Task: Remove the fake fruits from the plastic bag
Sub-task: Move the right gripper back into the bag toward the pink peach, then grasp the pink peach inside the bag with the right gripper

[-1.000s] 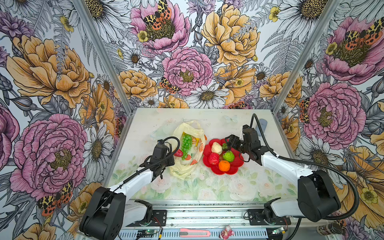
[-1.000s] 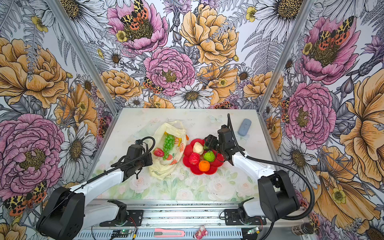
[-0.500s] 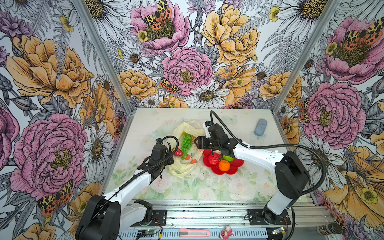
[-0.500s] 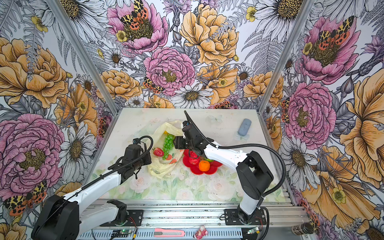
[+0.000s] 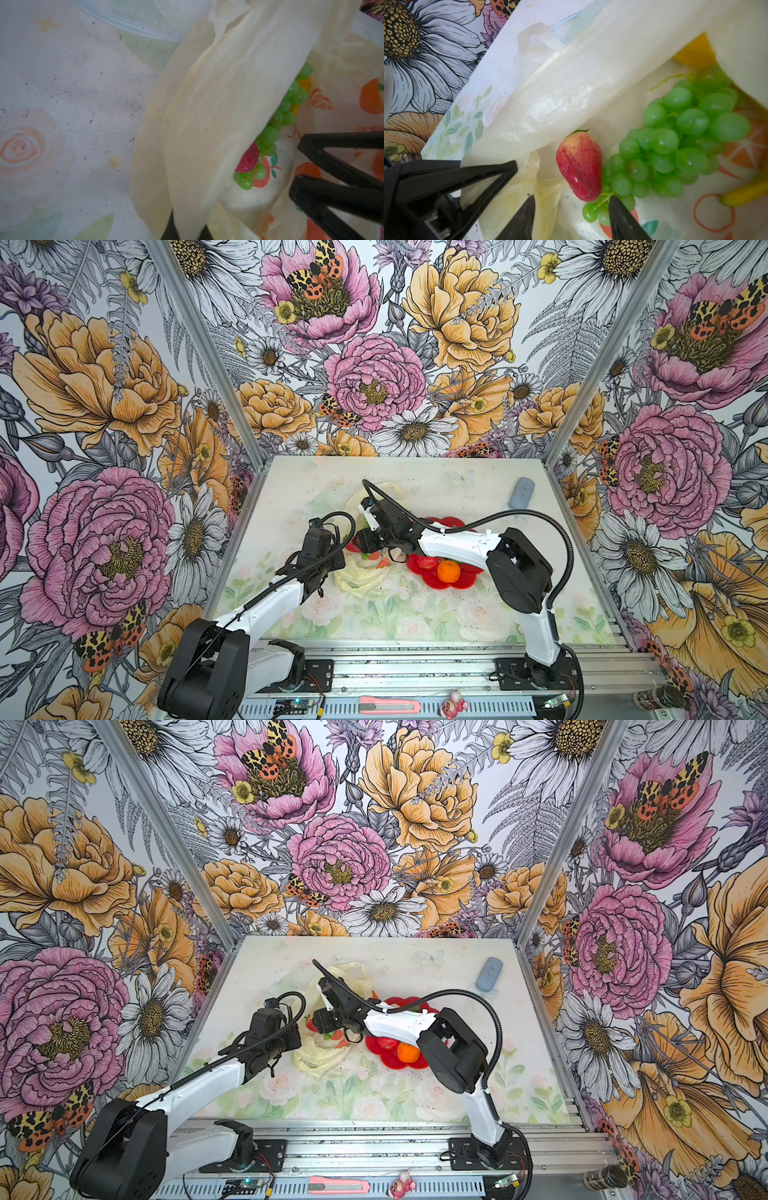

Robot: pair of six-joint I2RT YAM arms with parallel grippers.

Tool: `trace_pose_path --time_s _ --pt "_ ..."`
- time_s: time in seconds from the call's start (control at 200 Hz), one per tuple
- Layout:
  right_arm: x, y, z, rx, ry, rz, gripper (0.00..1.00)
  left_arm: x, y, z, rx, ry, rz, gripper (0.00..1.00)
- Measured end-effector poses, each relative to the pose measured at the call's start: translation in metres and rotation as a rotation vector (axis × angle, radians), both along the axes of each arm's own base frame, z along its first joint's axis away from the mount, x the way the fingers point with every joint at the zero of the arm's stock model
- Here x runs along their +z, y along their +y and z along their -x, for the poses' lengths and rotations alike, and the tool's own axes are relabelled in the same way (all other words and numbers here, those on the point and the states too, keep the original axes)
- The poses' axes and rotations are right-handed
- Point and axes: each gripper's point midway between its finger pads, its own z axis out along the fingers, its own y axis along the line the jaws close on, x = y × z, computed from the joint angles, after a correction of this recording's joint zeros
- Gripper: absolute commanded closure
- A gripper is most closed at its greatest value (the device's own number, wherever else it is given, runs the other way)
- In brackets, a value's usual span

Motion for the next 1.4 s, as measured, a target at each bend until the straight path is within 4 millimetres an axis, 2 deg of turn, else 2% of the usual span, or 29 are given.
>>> trace_pose_path --time_s 0.15,0.5,0.771,1.006,1.126,1.201,1.401 --pt "-0.013 0.012 -0.011 0.021 -0.017 0.021 0.43 -0.012 0.001 -0.001 0.004 0.048 -0.011 1.00" --pt "-0.035 0.031 -0.032 0.050 -0.062 0.064 0.42 -0.006 0.005 -0.002 0.019 0.028 -0.002 1.00" --pt "-0.041 0.029 -0.023 0.045 -0.034 0.079 0.43 -0.006 0.005 -0.002 0.017 0.029 0.000 1.00" --pt "-0.047 0.026 -0.005 0.029 0.020 0.095 0.43 -0.006 0.004 -0.002 0.017 0.029 0.000 1.00" --pt "-0.050 0.025 -0.001 0.017 0.046 0.102 0.33 -0.006 0.004 -0.002 0.017 0.029 0.000 1.00" --pt "-0.051 0.025 0.000 0.015 0.052 0.104 0.31 -0.006 0.004 -0.002 0.016 0.029 0.000 1.00" --pt "-0.056 0.029 -0.002 0.014 0.056 0.109 0.38 -0.006 0.004 -0.002 0.016 0.029 0.000 1.00"
